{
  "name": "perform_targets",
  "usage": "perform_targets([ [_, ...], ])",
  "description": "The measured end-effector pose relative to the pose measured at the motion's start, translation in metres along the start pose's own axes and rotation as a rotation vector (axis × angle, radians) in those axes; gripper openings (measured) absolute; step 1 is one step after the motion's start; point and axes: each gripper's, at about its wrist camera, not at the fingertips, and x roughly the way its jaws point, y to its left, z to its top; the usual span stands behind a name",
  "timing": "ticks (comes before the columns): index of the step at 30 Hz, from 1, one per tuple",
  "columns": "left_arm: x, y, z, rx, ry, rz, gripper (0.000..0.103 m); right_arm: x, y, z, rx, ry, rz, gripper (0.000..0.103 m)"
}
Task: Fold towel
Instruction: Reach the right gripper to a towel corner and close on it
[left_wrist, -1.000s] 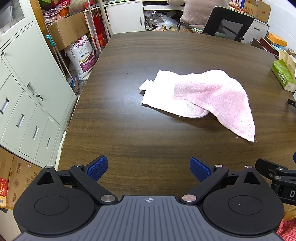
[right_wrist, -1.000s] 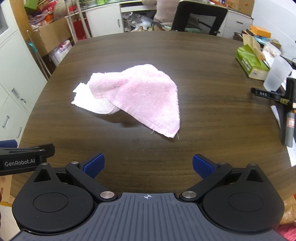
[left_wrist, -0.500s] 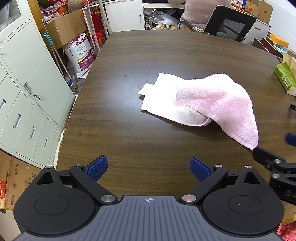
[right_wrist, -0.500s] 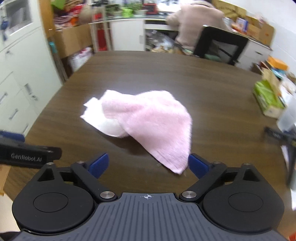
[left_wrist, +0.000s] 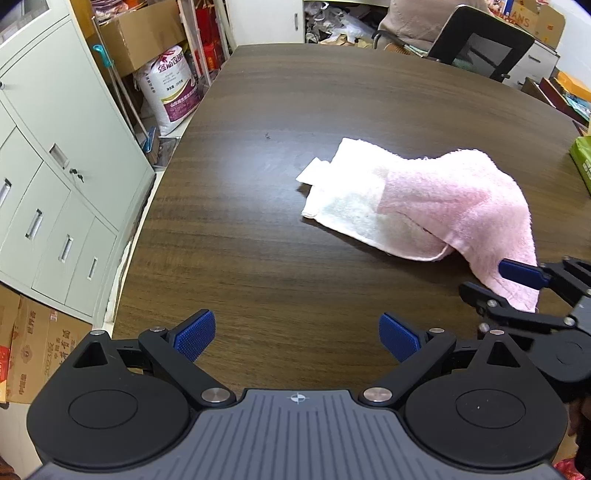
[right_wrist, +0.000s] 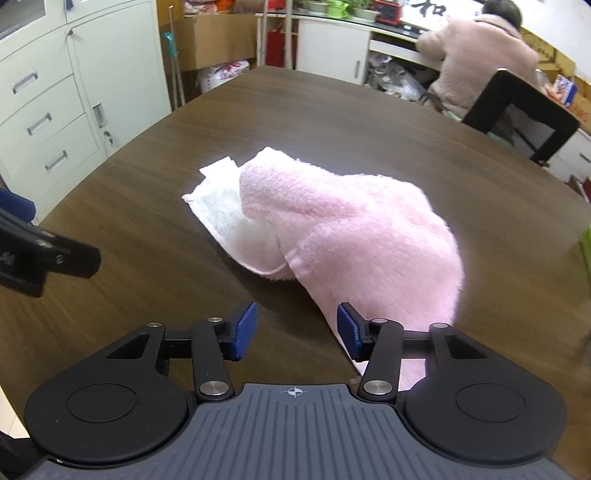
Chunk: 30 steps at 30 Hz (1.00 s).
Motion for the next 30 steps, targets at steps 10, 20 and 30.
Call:
perform_targets([
  [10, 0.012, 0.009, 0.002, -0.036, 0.037, 0.008, 0.098, 0.029, 0.003, 0.001, -0.052, -0.009, -0.054, 0.030],
  [20, 0.015, 0.011, 0.003, -0.048, 0.044, -0.001, 0.098, 0.003, -0.019, 0.003, 0.025, -0.078, -0.085, 0.002],
  [30, 0.018, 0.002, 0.009, -0.026, 0.037, -0.017, 0.098, 0.010, -0.015, 0.005, -0.033, -0.034, -0.048, 0.017],
])
